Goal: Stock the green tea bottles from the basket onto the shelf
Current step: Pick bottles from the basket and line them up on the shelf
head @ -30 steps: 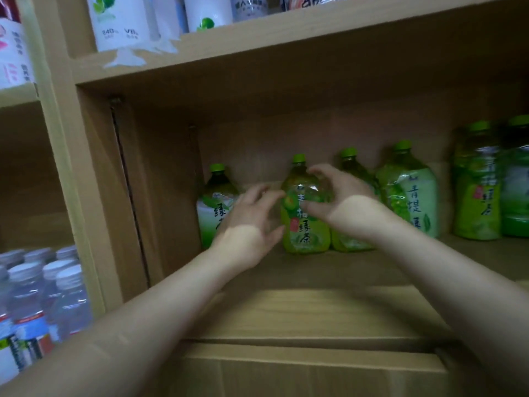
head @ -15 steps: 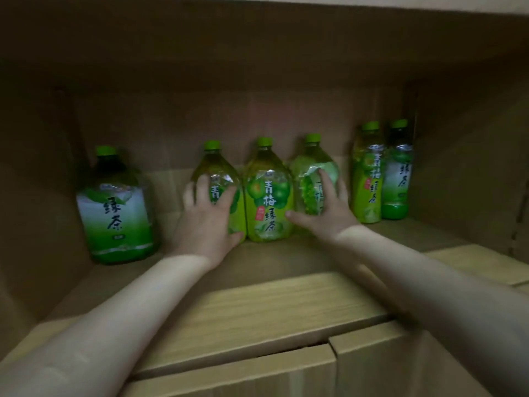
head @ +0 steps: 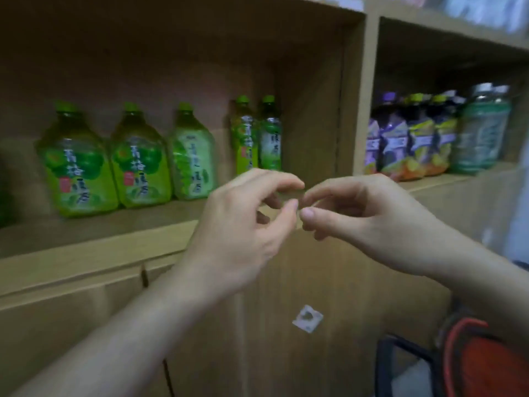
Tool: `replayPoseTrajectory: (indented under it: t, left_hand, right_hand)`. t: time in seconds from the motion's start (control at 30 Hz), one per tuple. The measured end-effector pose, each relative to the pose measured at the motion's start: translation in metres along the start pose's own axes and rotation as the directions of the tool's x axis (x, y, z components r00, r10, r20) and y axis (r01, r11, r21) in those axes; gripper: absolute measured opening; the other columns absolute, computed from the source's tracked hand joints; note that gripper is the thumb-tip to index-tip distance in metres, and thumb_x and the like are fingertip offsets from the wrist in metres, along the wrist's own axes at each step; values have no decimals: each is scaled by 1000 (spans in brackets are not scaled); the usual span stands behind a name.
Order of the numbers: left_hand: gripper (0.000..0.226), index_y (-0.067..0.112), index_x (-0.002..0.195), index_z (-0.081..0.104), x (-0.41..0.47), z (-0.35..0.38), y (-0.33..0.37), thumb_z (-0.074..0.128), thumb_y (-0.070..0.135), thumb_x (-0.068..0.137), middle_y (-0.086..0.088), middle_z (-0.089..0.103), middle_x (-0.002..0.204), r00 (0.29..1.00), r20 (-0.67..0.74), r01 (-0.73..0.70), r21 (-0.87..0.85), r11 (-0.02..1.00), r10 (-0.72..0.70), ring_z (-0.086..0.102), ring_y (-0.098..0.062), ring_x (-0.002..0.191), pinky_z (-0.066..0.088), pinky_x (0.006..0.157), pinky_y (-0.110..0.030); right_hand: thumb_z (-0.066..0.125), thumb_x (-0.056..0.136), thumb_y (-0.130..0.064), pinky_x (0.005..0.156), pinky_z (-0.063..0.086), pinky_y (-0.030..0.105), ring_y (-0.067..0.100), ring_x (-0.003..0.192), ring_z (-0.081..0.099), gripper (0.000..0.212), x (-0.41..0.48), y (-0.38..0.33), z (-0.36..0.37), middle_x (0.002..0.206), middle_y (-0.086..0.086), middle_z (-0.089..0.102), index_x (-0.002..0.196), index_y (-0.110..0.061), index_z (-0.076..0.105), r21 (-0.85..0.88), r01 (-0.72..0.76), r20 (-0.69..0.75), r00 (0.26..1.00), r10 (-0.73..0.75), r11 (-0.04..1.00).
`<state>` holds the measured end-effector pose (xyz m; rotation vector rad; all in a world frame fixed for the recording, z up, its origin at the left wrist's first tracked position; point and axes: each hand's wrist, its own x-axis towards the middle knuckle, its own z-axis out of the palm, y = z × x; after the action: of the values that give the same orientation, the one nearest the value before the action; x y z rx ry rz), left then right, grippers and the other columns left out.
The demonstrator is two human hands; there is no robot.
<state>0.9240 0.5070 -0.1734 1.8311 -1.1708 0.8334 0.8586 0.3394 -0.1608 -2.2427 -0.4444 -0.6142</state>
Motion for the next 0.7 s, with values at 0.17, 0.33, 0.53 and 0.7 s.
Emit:
replayPoseTrajectory:
  t: [0.17,0.33,0.53,0.7]
  left_hand:
    - [11,17,87,71,-13,100,62,61,15,83,4,66,70,968,222,-68,-233,970,121,61,-11,64,46,55,-20]
    - [11,19,84,70,-49,190,109,60,15,81,6,67,71,907,358,-78,-370,926,220,60,-8,64,44,60,-17]
    - [17,24,88,73,-95,274,125,59,21,79,9,71,81,784,594,6,-303,953,184,62,-7,76,48,73,-24]
    - [19,26,96,69,-109,334,132,56,29,82,0,71,97,526,843,-101,-73,992,115,64,-25,95,52,80,-36]
  right_hand:
    - [70,68,-45,68,55,36,5,64,64,34,-114,39,-65,76,3,75,86,-18,76,-87,-250,-108,965,241,964]
    - [72,67,-41,69,55,26,4,69,66,33,-221,78,-106,78,1,76,89,-17,73,-67,-529,-250,830,499,846]
    - [75,73,-37,76,57,33,16,73,71,31,-304,147,-102,82,2,75,93,-14,72,-87,-734,-277,667,692,673]
    - [75,77,-39,85,55,37,14,86,68,38,-343,197,-84,90,0,73,108,-17,69,-122,-815,-227,578,784,566]
